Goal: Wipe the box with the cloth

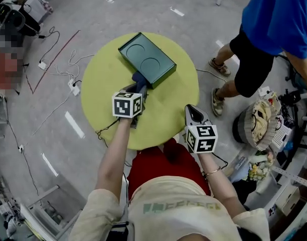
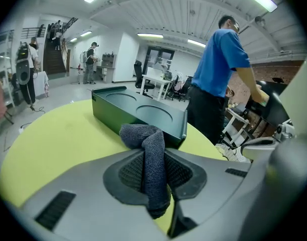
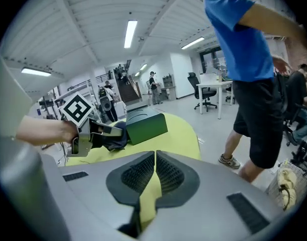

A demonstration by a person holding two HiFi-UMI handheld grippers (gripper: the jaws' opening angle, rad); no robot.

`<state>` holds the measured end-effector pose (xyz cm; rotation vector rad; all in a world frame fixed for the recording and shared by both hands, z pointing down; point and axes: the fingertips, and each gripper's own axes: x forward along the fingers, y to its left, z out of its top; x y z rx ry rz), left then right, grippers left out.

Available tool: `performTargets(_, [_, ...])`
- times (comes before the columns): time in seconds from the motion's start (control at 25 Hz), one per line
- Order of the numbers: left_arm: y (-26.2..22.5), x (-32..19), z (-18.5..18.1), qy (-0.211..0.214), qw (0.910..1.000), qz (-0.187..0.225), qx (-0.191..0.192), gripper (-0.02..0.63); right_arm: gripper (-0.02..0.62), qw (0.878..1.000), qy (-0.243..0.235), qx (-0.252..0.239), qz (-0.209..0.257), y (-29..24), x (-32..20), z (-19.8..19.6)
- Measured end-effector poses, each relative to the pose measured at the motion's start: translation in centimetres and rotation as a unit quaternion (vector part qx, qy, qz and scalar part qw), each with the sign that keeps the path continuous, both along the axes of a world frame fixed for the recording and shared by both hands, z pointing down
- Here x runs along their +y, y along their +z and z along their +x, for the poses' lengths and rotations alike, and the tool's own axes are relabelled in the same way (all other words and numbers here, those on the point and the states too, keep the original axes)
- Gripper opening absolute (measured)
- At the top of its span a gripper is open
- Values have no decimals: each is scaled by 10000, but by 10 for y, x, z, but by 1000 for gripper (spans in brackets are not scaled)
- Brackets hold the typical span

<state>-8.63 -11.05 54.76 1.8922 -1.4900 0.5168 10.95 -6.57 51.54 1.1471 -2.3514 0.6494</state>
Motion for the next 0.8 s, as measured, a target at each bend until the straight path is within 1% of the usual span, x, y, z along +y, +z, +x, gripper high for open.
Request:
performTargets(0.08, [1, 6, 11, -68, 10000, 8, -14, 84, 40, 9998, -179, -8, 7, 2, 0, -4])
performTargets(0.32, [-2, 20, 39, -258, 9996, 40, 98, 84, 40, 9975, -703, -24, 39, 3, -2, -23])
performTargets(0.48, [-8, 30, 51, -220, 9996, 89, 182, 84, 40, 9957, -921, -39, -17, 5, -4, -38])
performTargets(0.56, [-14, 36, 55, -54, 9995, 92, 307, 84, 39, 9949, -1004, -19, -47, 6, -6, -47])
performTargets(0.68, [-26, 45, 53, 427, 9978, -9, 508, 84, 40, 9936, -1126, 20, -94, 9, -9, -65])
performTargets(0.72, [-32, 48, 49, 614, 9968, -43, 519, 84, 40, 9931, -1169, 41, -108, 10, -10, -71])
performTargets(0.8, [-45, 47, 34, 916, 9950, -54, 388, 84, 40, 9921, -1245, 109, -136, 12, -12, -82])
